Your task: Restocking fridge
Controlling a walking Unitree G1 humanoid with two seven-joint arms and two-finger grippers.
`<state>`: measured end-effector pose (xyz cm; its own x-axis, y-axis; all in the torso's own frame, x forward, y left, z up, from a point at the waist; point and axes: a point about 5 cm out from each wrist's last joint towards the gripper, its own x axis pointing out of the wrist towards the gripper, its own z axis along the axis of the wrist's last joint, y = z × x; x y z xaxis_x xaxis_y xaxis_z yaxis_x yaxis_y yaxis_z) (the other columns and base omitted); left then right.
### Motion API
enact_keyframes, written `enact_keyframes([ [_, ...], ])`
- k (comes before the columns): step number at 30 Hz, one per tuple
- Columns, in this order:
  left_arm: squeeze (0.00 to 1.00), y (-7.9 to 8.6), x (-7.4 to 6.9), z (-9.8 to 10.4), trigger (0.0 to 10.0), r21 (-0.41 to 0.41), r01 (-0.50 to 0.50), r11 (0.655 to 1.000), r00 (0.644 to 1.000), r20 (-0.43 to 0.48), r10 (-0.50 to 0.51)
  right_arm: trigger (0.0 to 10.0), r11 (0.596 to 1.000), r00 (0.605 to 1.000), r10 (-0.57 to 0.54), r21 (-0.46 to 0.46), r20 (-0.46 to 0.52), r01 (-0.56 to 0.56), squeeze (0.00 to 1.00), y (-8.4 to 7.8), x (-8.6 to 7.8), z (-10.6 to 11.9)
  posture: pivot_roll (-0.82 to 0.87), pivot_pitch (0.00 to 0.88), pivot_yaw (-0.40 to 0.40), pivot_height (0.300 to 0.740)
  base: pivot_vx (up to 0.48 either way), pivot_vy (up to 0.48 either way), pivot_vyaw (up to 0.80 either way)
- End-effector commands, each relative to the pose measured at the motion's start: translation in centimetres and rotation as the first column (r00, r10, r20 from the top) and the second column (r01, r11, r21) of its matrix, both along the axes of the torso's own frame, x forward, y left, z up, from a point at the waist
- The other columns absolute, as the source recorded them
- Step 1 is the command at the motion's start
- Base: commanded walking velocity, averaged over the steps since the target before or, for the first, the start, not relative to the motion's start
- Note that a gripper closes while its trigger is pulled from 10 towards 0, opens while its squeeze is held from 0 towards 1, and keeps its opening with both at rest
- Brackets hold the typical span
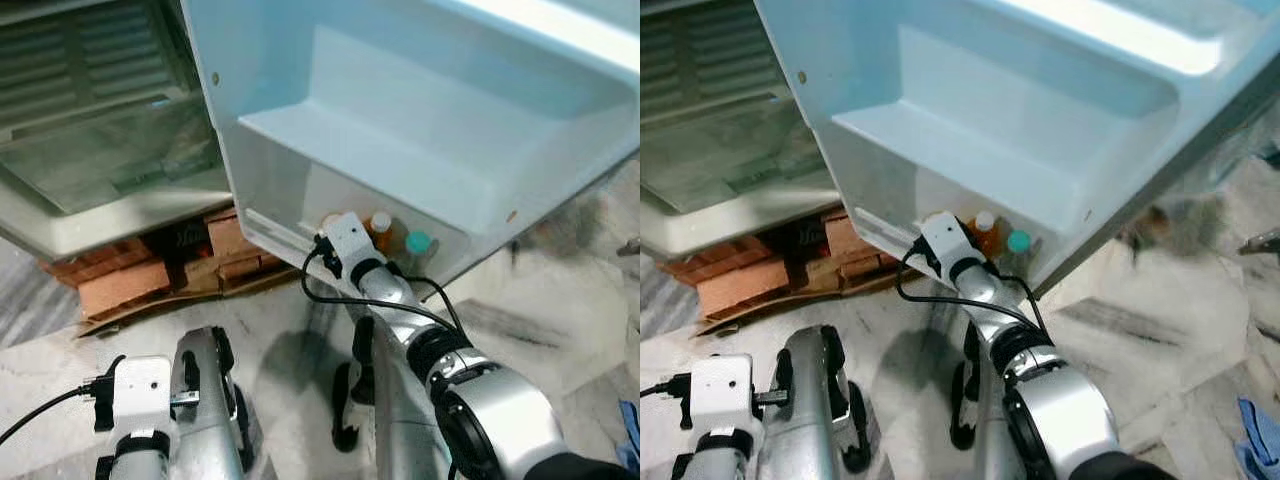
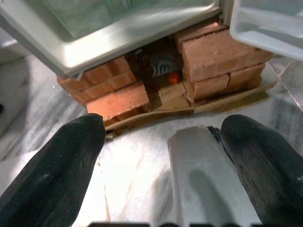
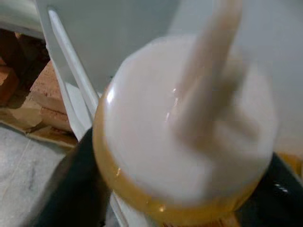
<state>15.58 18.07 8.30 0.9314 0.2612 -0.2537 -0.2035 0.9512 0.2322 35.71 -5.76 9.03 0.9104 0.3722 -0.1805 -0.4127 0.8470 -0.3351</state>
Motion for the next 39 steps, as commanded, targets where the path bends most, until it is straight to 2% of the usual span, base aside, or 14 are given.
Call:
enact_keyframes([
  [1, 0.00, 0.2, -0.4, -0.7, 10.0, 0.002, -0.005, 1.000, 0.999, -0.047, 0.005, 10.0, 1.000, 0.998, -0.014, -0.004, -0.068, 0.014, 1.00, -0.4, -0.6, -1.4, 0.16, 0.354, -0.084, 0.552, 0.000, 0.000, 0.00],
  [9, 0.00, 0.4, 0.2, -1.0, 10.0, 0.011, -0.003, 1.000, 0.999, -0.050, 0.004, 10.0, 1.000, 0.999, -0.015, 0.011, -0.040, 0.016, 1.00, -0.8, -0.4, -1.0, 0.16, 0.329, -0.080, 0.552, 0.000, 0.000, 0.00],
  [17, 0.00, 0.7, 1.1, -1.2, 10.0, 0.028, 0.007, 1.000, 0.999, -0.045, -0.006, 10.0, 0.999, 0.999, 0.031, 0.041, 0.012, -0.031, 1.00, -0.2, 0.0, 0.3, 0.15, 0.293, -0.071, 0.552, 0.000, 0.000, 0.00],
  [21, 0.00, 1.2, 2.0, -1.1, 10.0, 0.046, 0.009, 0.999, 1.000, -0.028, -0.007, 10.0, 0.997, 0.997, 0.053, 0.054, 0.056, -0.056, 1.00, 0.2, 0.3, 1.2, 0.14, 0.262, -0.064, 0.552, 0.000, 0.000, 0.00],
  [29, 0.00, 1.7, 3.0, -1.0, 10.0, 0.058, 0.017, 0.998, 1.000, -0.010, -0.016, 10.0, 0.993, 0.992, 0.075, 0.084, 0.104, -0.084, 1.00, -0.1, 0.4, 1.9, 0.13, 0.227, -0.049, 0.552, 0.000, 0.000, 0.00],
  [36, 0.00, 2.1, 3.7, -1.0, 10.0, 0.059, 0.024, 0.998, 1.000, 0.015, -0.025, 10.0, 0.985, 0.985, 0.090, 0.131, 0.146, -0.110, 1.00, -1.8, -0.7, 1.1, 0.11, 0.182, -0.029, 0.552, 0.000, 0.000, 0.00],
  [39, 0.00, 1.9, 4.3, -1.0, 10.0, 0.050, 0.036, 0.998, 0.998, 0.042, -0.039, 10.0, 0.978, 0.985, 0.060, 0.187, 0.161, -0.090, 1.00, -3.6, -2.0, 0.2, 0.09, 0.161, -0.020, 0.552, 0.000, 0.000, 0.00],
])
